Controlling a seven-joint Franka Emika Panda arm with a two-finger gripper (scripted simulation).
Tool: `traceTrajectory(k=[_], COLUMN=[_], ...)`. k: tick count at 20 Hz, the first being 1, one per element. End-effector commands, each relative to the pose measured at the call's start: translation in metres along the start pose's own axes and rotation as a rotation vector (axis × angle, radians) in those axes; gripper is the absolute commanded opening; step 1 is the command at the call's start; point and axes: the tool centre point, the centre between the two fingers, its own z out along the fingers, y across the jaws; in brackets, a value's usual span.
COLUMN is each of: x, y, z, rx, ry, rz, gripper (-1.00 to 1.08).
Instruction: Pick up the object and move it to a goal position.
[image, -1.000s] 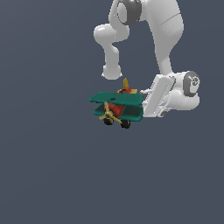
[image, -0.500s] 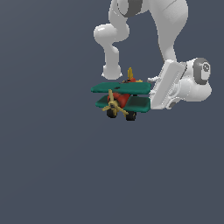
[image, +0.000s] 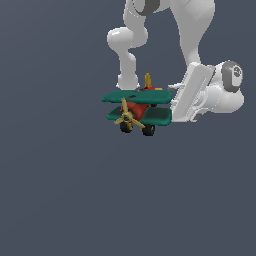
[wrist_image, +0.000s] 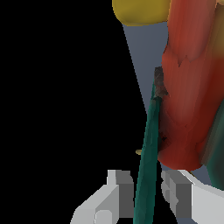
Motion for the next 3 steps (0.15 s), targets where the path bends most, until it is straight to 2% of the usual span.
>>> traceTrajectory(k=[1,3], x=[-0.0042,-0.0049], y=[-0.0092,-0.0110], z=[0.0072,0.0086], rx=[0.001,0.001], ry=[0.002,0.002], rz=[0.004,0.004], gripper=[-1.00,-1.00])
